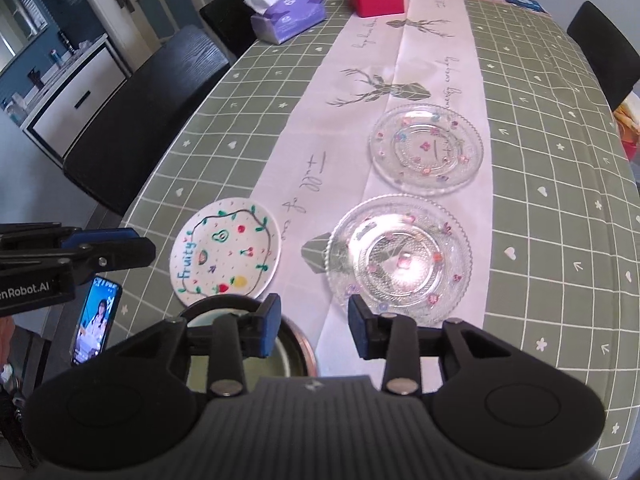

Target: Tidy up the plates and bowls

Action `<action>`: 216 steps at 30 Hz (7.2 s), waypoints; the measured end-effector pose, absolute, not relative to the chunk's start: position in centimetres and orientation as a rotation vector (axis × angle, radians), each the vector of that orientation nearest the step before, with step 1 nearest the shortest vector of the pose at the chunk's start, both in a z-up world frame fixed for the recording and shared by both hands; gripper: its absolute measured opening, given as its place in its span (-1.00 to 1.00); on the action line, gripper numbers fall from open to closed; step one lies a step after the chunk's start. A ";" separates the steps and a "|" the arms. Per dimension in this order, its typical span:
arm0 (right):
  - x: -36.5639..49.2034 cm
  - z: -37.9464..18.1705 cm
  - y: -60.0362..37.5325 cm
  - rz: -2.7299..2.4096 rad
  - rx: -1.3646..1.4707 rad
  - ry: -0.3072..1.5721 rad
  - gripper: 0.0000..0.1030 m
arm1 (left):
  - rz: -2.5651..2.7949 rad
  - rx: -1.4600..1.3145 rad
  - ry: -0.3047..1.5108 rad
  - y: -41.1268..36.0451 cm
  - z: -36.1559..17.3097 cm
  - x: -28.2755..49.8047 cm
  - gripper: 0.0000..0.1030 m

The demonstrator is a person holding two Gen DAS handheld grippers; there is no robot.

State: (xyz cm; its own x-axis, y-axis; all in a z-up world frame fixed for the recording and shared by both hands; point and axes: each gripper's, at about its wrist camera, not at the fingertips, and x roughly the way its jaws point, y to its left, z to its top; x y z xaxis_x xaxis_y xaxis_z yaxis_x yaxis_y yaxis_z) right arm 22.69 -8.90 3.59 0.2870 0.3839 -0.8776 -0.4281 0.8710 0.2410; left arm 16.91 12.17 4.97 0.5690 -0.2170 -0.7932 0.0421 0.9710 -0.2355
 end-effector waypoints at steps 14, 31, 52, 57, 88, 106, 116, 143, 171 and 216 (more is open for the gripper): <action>27.8 -2.2 -14.1 0.402 0.033 1.225 -0.19 | -0.230 -0.138 1.045 8.5 0.9 24.5 -0.44; 30.9 -8.1 -17.3 0.364 0.150 1.354 -0.28 | -0.274 -0.106 1.218 6.2 -7.2 30.3 -0.44; 31.0 -9.0 -17.0 0.366 0.202 1.353 -0.68 | -0.297 -0.097 1.227 5.0 -8.1 30.6 -0.60; 31.1 -9.1 -17.3 0.356 0.229 1.369 -0.74 | -0.281 -0.051 1.230 4.5 -7.8 30.7 -0.67; 24.7 -4.2 -30.1 0.257 0.353 1.232 -0.83 | -0.276 -0.070 1.161 -6.5 -0.5 23.3 -0.76; 20.4 -8.1 -36.1 0.196 0.441 1.229 -0.85 | -0.191 -0.259 1.200 -9.9 -7.9 18.2 -0.76; 20.7 -9.3 -35.4 0.216 0.487 1.222 -0.90 | -0.113 -0.243 1.133 -9.4 -7.7 18.3 -0.76; 21.2 -6.5 -33.3 0.215 0.364 1.136 -0.11 | -0.089 -0.136 0.969 -9.8 -5.6 17.1 -0.12; 18.8 1.3 -20.0 0.433 0.083 1.069 0.09 | -0.308 -0.119 0.837 -0.6 3.3 11.4 0.18; 28.7 -6.8 1.2 0.619 -0.203 1.424 0.39 | -0.068 -0.375 1.183 23.4 -8.0 17.1 0.42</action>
